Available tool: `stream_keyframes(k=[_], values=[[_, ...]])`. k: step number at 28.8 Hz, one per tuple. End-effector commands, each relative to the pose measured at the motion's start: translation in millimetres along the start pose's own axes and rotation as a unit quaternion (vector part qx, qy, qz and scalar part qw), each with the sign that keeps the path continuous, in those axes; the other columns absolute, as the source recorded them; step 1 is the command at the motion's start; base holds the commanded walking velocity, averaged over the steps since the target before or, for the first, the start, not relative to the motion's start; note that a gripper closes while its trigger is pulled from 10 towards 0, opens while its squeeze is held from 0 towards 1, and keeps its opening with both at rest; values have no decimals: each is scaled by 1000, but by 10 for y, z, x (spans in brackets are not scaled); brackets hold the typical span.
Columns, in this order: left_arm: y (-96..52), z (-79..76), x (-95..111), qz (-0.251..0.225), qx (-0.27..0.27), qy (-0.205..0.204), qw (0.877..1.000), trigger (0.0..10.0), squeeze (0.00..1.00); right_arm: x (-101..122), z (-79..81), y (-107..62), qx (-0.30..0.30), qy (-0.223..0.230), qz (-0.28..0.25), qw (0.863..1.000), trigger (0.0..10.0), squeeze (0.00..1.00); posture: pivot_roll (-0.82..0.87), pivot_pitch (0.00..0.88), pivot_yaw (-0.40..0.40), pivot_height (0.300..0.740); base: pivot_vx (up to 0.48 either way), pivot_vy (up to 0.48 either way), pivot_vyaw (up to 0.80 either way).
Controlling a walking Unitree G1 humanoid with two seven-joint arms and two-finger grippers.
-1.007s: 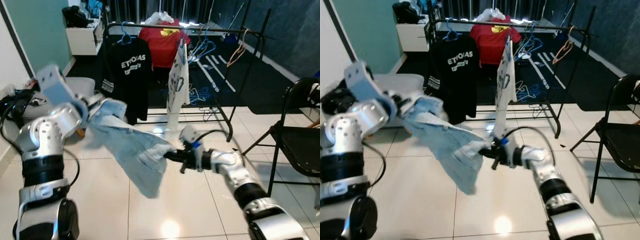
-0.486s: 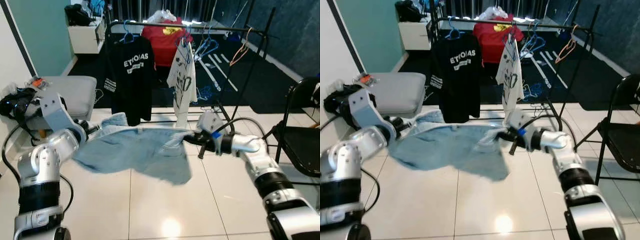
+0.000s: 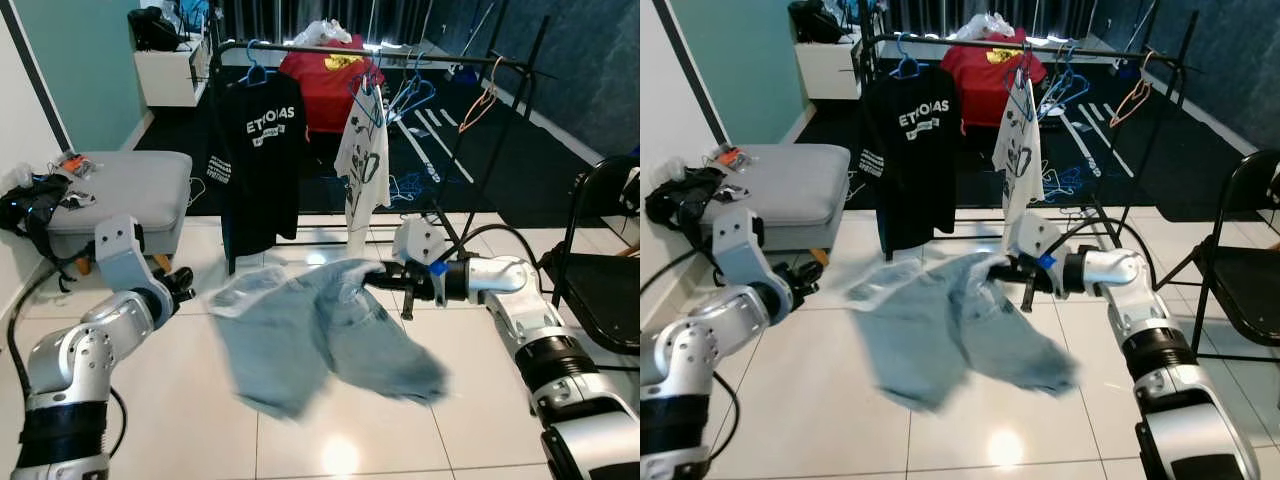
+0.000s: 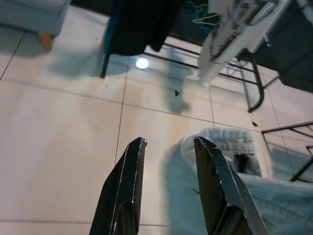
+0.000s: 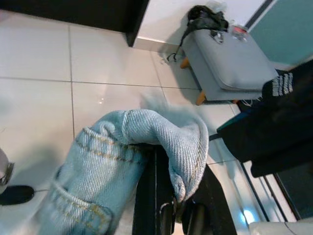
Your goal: Hang hanger
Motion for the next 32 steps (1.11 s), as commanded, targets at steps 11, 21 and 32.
stream_keyframes(k=[11, 21, 32], values=[[-330, -160, -368, 11, -206, 181, 962, 10000, 0, 494, -279, 99, 80, -143, -19, 986, 0, 0, 28, 36, -73, 740, 0, 0, 0], [-242, 85, -552, 36, -112, 212, 970, 10000, 0, 518, -222, 218, 131, -148, -7, 980, 0, 0, 23, 39, -73, 740, 0, 0, 0], [-184, 439, -533, 23, 3, 199, 980, 10000, 0, -127, 226, 349, 191, 27, 81, 978, 0, 0, 34, 29, -84, 740, 0, 0, 0]])
Point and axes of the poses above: a point about 5 cm out from each wrist's last joint towards the gripper, its own y axis pointing out of the wrist towards the gripper, its own x axis along the axis of the wrist's last joint, z = x × y, the point moved 1 cm from there along y, pointing out of the wrist towards the gripper, and after that the axes turned 3 degrees about -y, right-handed, at the moved point
